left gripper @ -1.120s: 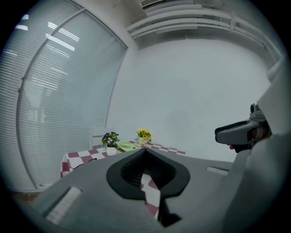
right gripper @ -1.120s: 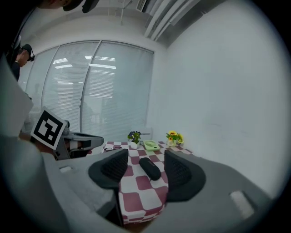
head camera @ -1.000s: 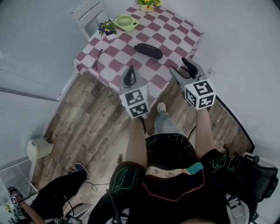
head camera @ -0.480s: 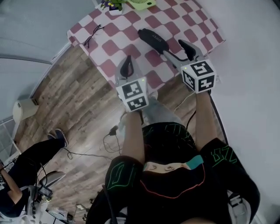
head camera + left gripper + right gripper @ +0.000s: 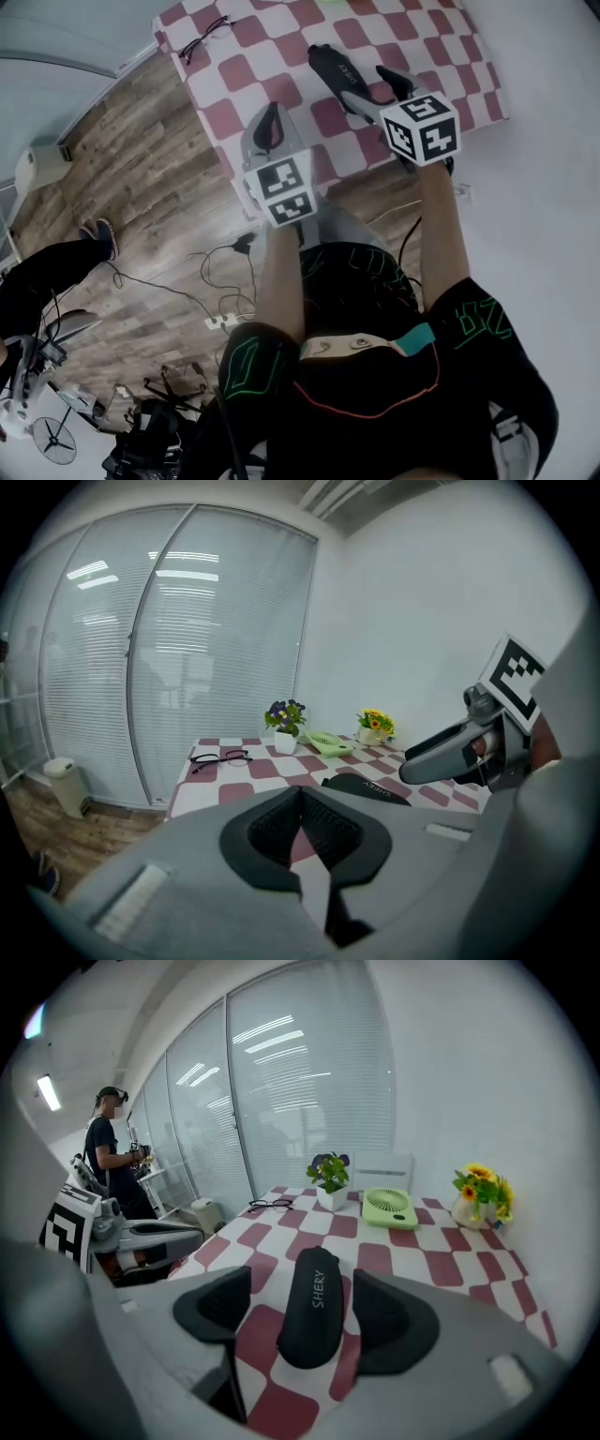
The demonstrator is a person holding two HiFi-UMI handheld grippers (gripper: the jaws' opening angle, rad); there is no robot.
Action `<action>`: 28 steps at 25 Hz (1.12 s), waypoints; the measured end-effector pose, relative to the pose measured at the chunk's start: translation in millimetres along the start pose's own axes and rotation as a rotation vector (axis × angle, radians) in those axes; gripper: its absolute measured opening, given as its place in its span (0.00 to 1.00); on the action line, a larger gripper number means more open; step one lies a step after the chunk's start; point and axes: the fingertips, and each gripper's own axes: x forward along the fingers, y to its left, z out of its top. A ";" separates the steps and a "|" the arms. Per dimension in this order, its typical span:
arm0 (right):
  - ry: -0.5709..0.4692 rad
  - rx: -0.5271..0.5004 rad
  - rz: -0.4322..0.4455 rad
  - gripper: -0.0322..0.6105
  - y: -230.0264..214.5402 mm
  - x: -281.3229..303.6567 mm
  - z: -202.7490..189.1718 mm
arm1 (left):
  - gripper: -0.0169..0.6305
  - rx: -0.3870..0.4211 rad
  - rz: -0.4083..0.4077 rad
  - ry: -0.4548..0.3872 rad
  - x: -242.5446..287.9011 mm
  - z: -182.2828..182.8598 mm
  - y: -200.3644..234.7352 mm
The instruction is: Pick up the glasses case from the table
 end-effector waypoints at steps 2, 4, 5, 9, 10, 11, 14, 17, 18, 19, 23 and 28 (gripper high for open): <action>0.034 -0.001 0.023 0.58 0.9 9.1 -4.0 | 0.04 -0.004 0.022 0.008 -2.3 -3.1 2.8; 0.071 -0.004 0.052 0.61 2.6 18.7 -7.1 | 0.04 -0.011 0.040 0.012 -4.1 -3.5 6.2; 0.088 -0.007 0.065 0.61 3.7 24.1 -8.0 | 0.04 -0.014 0.048 0.013 -4.7 -3.3 8.5; 0.139 -0.007 0.083 0.61 2.7 44.6 -16.1 | 0.04 -0.027 0.070 0.021 -5.4 -9.5 16.9; 0.150 -0.003 0.081 0.61 1.9 48.3 -20.5 | 0.04 -0.031 0.073 0.024 -6.3 -13.4 18.3; 0.161 -0.001 0.079 0.61 1.2 51.7 -25.6 | 0.04 -0.036 0.076 0.026 -6.9 -17.5 19.4; 0.205 -0.006 0.071 0.61 -2.8 64.6 -37.6 | 0.04 -0.059 0.079 0.032 -0.1 -26.1 23.6; 0.239 -0.021 0.067 0.61 -10.1 83.3 -36.7 | 0.04 -0.085 0.076 0.041 18.7 -28.8 29.6; 0.251 -0.020 0.066 0.61 -11.2 87.9 -38.5 | 0.04 -0.091 0.074 0.049 22.6 -31.2 30.6; 0.267 -0.017 0.061 0.61 -12.4 91.2 -41.9 | 0.04 -0.095 0.071 0.057 25.7 -33.8 31.7; 0.300 -0.010 0.045 0.61 -16.2 98.0 -47.5 | 0.04 -0.103 0.080 0.060 35.7 -31.7 44.7; 0.354 -0.027 0.030 0.61 -15.7 97.7 -46.5 | 0.04 -0.108 0.096 0.054 40.9 -26.7 60.5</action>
